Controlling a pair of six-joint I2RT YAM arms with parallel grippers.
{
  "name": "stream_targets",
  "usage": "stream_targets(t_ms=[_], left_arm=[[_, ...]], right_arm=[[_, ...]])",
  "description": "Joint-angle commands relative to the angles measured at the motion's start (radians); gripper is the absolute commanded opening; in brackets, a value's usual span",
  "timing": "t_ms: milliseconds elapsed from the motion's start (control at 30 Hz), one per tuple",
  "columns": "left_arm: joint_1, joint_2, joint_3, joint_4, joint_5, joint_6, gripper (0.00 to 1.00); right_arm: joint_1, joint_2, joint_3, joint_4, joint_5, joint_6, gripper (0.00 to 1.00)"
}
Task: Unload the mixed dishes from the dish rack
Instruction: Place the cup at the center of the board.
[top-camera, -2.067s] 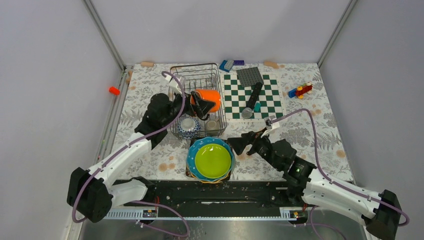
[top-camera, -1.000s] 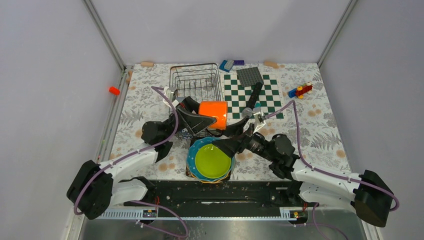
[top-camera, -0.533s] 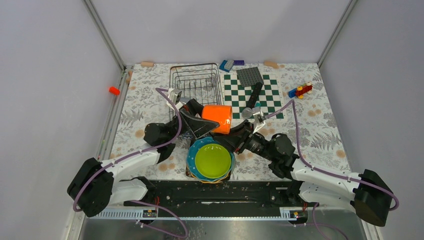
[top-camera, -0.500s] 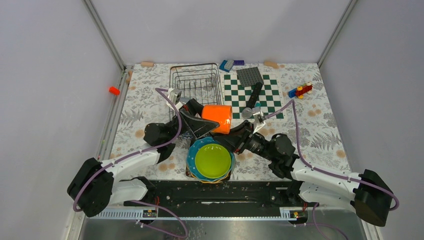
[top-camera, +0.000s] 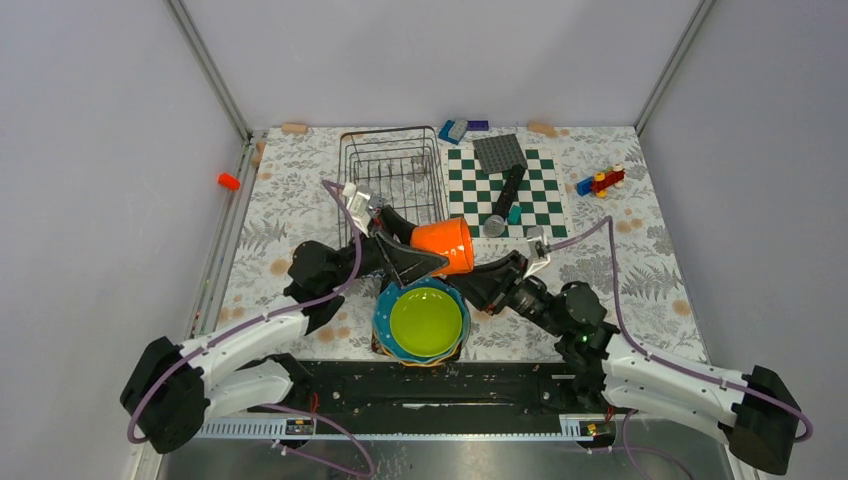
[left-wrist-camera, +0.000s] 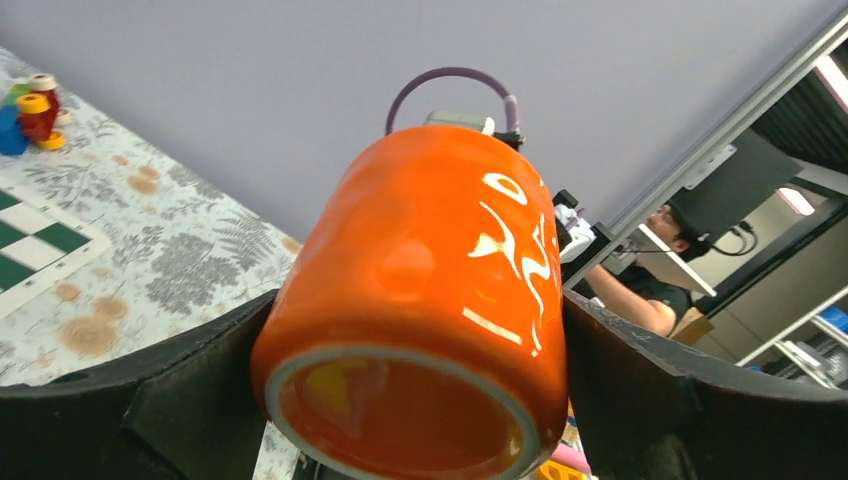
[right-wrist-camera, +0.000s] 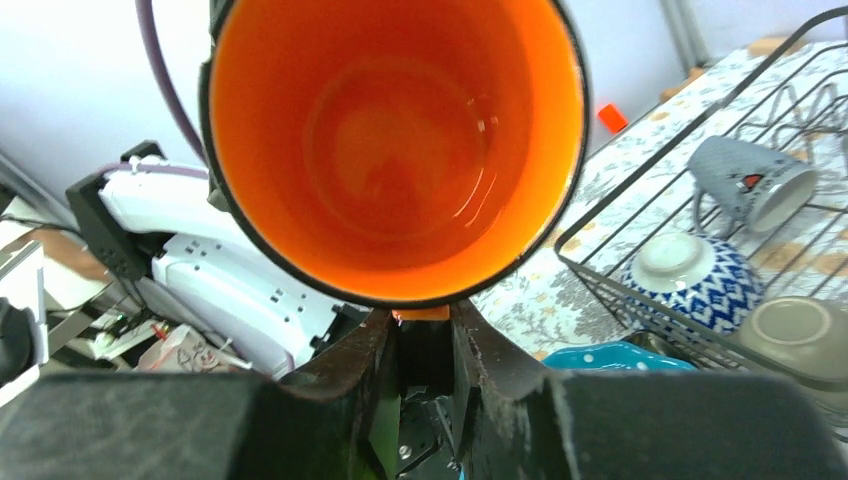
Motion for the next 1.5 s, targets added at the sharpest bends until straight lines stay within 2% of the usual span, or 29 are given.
stream_targets(t_ms=[0, 167, 700, 800, 1000, 1100, 1200, 1467], left_arm=[[0.015, -0.112, -0.005, -0.184, -0.132, 0.191, 0.99], [0.015, -0.163, -0.004, -0.379, -0.210, 0.277, 0.99], [0.015, -0.228, 0.045, -0.682, -0.389, 0.444, 0.99], [0.014, -0.234, 0.065, -0.766, -0.486, 0.453, 0.99], [0.014, -0.230, 0.100, -0.947, -0.821, 0.425, 0.99], [0.014, -0.224, 0.110, -1.011, -0.942, 0.408, 0.99], [0.016, -0.208, 0.125, -1.052, -1.002, 0.407, 0.99], [0.016, -0.137, 0.169, -1.116, -1.070, 0.386, 0.99]], right_arm=[[-0.001, -0.133, -0.014, 0.021, 0.170, -0.060, 0.00], [-0.001, -0.242, -0.042, -0.093, 0.278, -0.080, 0.00], [-0.001, -0.379, -0.020, -0.428, 0.445, -0.179, 0.00], [-0.001, -0.366, 0.029, -0.569, 0.549, -0.216, 0.00], [-0.001, -0.271, 0.058, -0.752, 0.834, -0.217, 0.00], [-0.001, -0.228, 0.045, -0.759, 0.926, -0.230, 0.00], [-0.001, -0.199, 0.021, -0.718, 1.019, -0.264, 0.00], [-0.001, -0.123, -0.084, -0.545, 1.109, -0.306, 0.00]])
